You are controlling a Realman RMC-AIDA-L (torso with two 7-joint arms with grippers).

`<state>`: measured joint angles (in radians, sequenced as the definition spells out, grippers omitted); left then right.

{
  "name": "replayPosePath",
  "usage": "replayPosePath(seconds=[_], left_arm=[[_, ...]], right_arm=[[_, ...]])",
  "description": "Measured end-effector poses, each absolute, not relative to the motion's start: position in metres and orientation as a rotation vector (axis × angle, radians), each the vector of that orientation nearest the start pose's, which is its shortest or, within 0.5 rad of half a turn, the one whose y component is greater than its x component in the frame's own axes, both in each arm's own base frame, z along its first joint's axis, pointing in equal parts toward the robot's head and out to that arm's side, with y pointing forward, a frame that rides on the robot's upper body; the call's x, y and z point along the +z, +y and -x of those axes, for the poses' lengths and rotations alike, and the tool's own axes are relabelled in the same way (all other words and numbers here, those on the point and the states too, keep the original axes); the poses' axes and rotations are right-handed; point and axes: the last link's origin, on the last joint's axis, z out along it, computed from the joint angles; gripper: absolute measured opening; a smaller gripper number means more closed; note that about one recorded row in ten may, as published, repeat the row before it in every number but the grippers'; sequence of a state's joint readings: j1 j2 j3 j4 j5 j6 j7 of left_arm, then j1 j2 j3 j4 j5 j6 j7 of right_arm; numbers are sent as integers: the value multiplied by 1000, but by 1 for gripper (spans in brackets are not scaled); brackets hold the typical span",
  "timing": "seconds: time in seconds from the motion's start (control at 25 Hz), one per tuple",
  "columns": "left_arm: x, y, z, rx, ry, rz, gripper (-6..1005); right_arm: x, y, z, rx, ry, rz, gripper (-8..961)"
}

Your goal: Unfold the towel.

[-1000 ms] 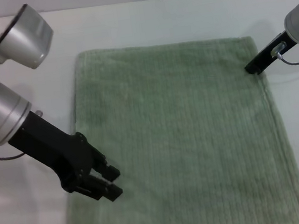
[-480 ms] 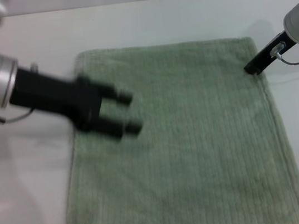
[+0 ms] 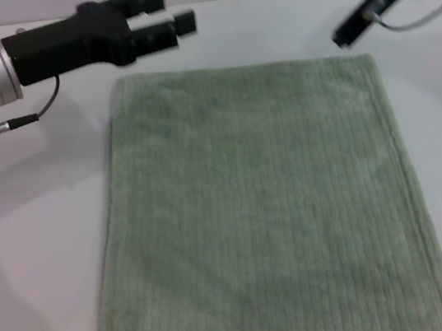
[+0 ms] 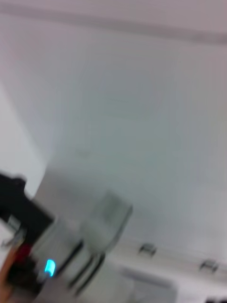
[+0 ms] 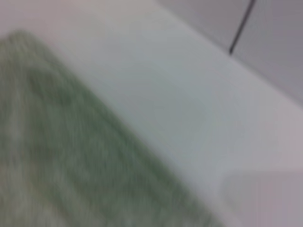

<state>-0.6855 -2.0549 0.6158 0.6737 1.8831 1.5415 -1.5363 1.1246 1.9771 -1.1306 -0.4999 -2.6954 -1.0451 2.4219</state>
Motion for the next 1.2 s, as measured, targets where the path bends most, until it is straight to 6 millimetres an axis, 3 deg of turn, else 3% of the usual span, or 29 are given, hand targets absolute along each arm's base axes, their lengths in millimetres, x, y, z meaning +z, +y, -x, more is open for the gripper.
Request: replayPosePath(seconds=[0.04,0.08,0.12,0.28,0.4,0.44,0.72,0.84,0.96,1.04,1.2], left_arm=[[31,389,208,-965,-641,2533,770],[31,389,208,-965,-641,2533,770],[30,391,212,-982,-659,2485,770],[31,409,234,-1015,-767,2220,770],[31,417,249,-984,-821,2090,770],[30,421,256,-953,-844,2039,770],[28,430,270,-870,-898,1924,770],[29,431,273,-867,-909,1902,770],[28,432,280,-859,-932,1846,770],[26,431,284,-840,-923,1825,770],[26,431,284,-840,-923,1825,770]], right_arm=[[-12,479,-145,-407,761,2417,104],[-12,479,-145,-407,761,2417,104],[-17,480,-128,-356,706,2407,105],[-24,484,-107,-227,606,2374,106],[-36,485,-92,-13,540,2340,107],[-42,481,-86,143,529,2311,108],[-49,462,-91,427,511,2184,110],[-57,440,-103,537,343,2024,111],[-61,427,-111,580,259,1946,203],[-65,406,-128,627,142,1837,264],[-58,390,-150,668,88,1730,416]])
